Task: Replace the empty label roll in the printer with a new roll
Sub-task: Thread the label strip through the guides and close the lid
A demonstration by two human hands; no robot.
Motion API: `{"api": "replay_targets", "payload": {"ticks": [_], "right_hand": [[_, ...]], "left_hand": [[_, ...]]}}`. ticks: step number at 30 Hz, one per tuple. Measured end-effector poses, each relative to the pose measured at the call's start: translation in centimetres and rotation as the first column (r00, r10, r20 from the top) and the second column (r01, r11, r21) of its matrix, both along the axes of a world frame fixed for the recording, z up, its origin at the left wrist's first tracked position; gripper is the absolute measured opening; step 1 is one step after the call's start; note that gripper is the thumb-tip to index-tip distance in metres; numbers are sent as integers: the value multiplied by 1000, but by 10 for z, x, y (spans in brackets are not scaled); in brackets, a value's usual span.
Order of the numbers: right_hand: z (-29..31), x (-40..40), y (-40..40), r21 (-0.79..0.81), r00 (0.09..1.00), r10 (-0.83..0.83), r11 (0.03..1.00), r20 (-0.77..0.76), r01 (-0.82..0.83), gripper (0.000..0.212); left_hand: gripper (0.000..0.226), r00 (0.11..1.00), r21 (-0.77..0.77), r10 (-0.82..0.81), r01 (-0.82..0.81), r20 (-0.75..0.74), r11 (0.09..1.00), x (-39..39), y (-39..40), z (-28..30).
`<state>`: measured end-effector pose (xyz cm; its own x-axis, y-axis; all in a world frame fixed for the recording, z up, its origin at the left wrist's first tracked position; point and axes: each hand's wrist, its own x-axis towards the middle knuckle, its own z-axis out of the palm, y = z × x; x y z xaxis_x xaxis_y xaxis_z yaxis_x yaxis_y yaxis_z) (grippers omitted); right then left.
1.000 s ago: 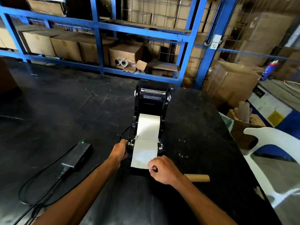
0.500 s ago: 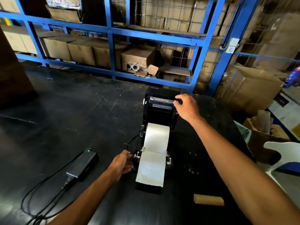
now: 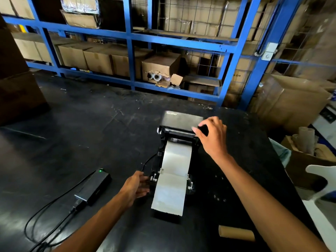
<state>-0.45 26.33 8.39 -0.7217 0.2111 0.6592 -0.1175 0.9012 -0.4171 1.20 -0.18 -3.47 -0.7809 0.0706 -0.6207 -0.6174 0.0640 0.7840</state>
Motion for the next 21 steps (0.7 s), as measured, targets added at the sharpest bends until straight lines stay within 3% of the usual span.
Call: {"api": "replay_targets", "payload": {"ticks": [4,7,13,17,21], "right_hand": [[-22,28,-15,-249,1000,-18,968,1,18,51],[-43,52,-20,-402,991,49,916,121,4,75],[-76,84,-29,-257,961,11,964,275,63,77],[-97,100,-33,-108,925,-19,992,380,65,85],[-111,109,-41,-28,909,-34,998,415,50,89]], "left_hand": [[68,1000,39,-7,7,12,999,0,-1,3],[80,1000,60,-4,2,22,998,3,1,6],[110,1000,66,-13,12,13,998,11,5,27],[107,998,34,-45,47,-34,998,14,8,39],[120,996,-69,-83,80,-41,994,13,10,36]]}}
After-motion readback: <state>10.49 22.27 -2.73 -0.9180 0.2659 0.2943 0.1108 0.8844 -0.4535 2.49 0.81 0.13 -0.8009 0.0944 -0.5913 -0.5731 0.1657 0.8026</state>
